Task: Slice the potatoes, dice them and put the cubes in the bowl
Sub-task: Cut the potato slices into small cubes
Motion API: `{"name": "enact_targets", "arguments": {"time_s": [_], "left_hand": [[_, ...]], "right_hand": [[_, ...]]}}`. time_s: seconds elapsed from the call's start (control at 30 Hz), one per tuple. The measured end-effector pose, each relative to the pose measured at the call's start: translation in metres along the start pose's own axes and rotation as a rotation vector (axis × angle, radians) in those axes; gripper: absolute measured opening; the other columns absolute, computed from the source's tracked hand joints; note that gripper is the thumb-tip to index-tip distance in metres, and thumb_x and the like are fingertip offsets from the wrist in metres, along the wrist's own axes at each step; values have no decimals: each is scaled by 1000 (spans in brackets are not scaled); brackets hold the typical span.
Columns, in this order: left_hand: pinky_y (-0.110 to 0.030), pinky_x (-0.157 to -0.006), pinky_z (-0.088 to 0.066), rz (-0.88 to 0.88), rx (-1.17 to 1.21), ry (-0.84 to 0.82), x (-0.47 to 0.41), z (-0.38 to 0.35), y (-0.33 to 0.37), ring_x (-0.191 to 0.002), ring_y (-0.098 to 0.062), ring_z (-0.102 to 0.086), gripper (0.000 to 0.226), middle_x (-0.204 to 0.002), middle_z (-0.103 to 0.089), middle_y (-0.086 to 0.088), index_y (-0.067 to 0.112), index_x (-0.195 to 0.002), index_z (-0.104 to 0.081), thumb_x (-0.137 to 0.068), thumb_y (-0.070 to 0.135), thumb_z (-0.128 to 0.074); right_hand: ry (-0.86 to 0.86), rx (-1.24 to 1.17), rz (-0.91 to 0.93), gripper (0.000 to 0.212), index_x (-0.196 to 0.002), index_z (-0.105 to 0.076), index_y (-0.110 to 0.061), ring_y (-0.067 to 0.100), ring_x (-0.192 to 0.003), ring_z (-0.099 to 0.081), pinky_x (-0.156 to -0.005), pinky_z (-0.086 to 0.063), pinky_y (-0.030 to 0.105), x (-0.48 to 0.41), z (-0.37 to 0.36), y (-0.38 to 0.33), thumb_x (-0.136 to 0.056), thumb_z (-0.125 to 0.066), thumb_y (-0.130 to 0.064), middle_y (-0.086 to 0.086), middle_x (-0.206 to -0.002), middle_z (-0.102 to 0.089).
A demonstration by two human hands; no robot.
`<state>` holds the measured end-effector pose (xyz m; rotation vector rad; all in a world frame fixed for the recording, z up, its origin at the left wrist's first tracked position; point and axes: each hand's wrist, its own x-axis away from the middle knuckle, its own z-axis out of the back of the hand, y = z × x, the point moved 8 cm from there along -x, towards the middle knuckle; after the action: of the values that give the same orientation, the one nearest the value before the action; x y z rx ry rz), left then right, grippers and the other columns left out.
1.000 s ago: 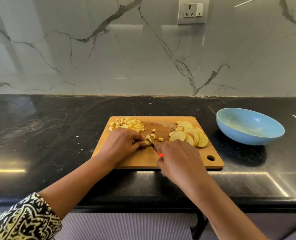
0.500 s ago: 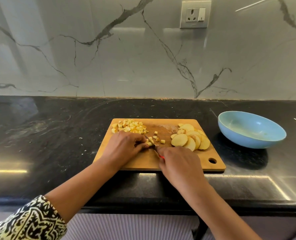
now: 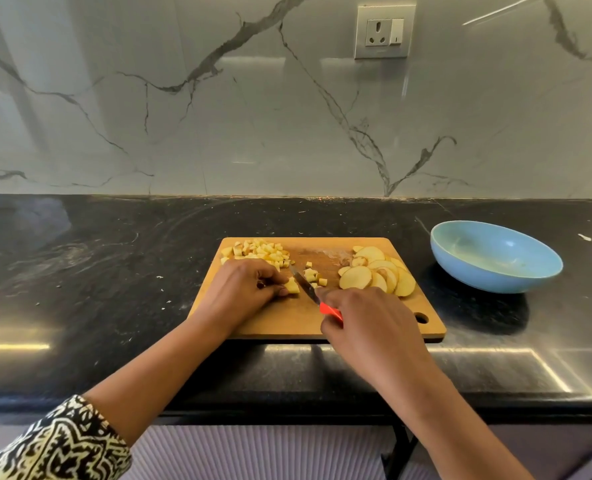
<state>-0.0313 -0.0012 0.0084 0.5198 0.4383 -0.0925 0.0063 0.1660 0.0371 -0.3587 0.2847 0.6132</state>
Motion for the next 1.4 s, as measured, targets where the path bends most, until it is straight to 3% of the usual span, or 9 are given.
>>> {"name": "enact_targets", "arguments": {"time_s": [0.2, 0.37, 0.53, 0.63, 0.73, 0.83, 1.03, 1.27, 1.4], "left_hand": [[-16, -79, -49, -37, -10, 28, 0, 3, 3, -83, -4, -64, 16, -91, -73, 6, 21, -92, -76, -77, 26, -77], [-4, -69, -39, -89, -34, 27, -2, 2, 7, -77, -4, -64, 10, -85, -74, 8, 23, -87, -77, -77, 26, -78], [-16, -71, -49, -141, -33, 22, -1, 2, 9, -77, -7, -67, 11, -85, -74, 5, 20, -86, -78, -76, 25, -79], [-22, -74, -52, -125, -34, 22, 1, 1, 8, -78, -9, -66, 12, -87, -74, 4, 19, -87, -77, -77, 25, -78], [-13, -73, -47, -71, -29, 10, 0, 2, 5, -82, -7, -64, 14, -91, -73, 5, 21, -91, -76, -79, 27, -76], [-4, -74, -41, -24, -19, -16, 0, 1, 1, -85, -2, -62, 18, -95, -71, 7, 23, -96, -74, -80, 30, -74], [-21, -85, -52, 10, 6, -28, 1, 1, -2, -87, 0, -64, 23, -95, -72, 9, 25, -98, -73, -77, 33, -76], [-5, -66, -34, 54, -13, -10, -1, 4, -6, -74, 7, -52, 18, -86, -66, 15, 27, -92, -75, -76, 37, -76], [-9, -66, -35, 39, -58, 12, -1, 4, -6, -74, 2, -51, 19, -89, -69, 10, 25, -93, -76, -78, 35, -75]], "right_hand": [[-22, 1, -19, 43, -140, -43, -35, 8, -81, -58, -68, -49, 24, 3, -11, -5, -98, -45, -31, -11, -99, -65], [-27, 88, -19, 34, -129, -54, -28, 14, -85, -59, -65, -47, 27, -4, -21, -9, -97, -45, -25, -6, -100, -65], [-120, 153, 10, 20, -113, -60, -19, 17, -86, -58, -68, -48, 28, -22, -35, -19, -98, -47, -20, -1, -96, -62], [-85, 124, 18, 27, -123, -56, -24, 14, -83, -54, -66, -43, 25, -6, -32, -13, -98, -45, -22, -3, -95, -60], [-80, 95, 28, 42, -142, -39, -28, 12, -76, -48, -57, -37, 23, 16, -26, -10, -99, -43, -29, -5, -86, -52], [-65, 80, 20, 40, -139, -45, -30, 12, -80, -53, -63, -42, 24, 14, -19, -7, -98, -44, -31, -6, -97, -61], [-37, 68, -69, 36, -133, -53, -31, 11, -85, -59, -68, -47, 24, -8, -22, 1, -97, -47, -32, -8, -102, -65], [43, -20, -61, 45, -141, -42, -37, 5, -75, -55, -62, -44, 19, 4, -16, 1, -97, -46, -31, -14, -104, -67], [36, -15, -39, 46, -143, -40, -36, 6, -79, -56, -66, -48, 21, 3, -17, -8, -98, -46, -32, -13, -100, -66]]}}
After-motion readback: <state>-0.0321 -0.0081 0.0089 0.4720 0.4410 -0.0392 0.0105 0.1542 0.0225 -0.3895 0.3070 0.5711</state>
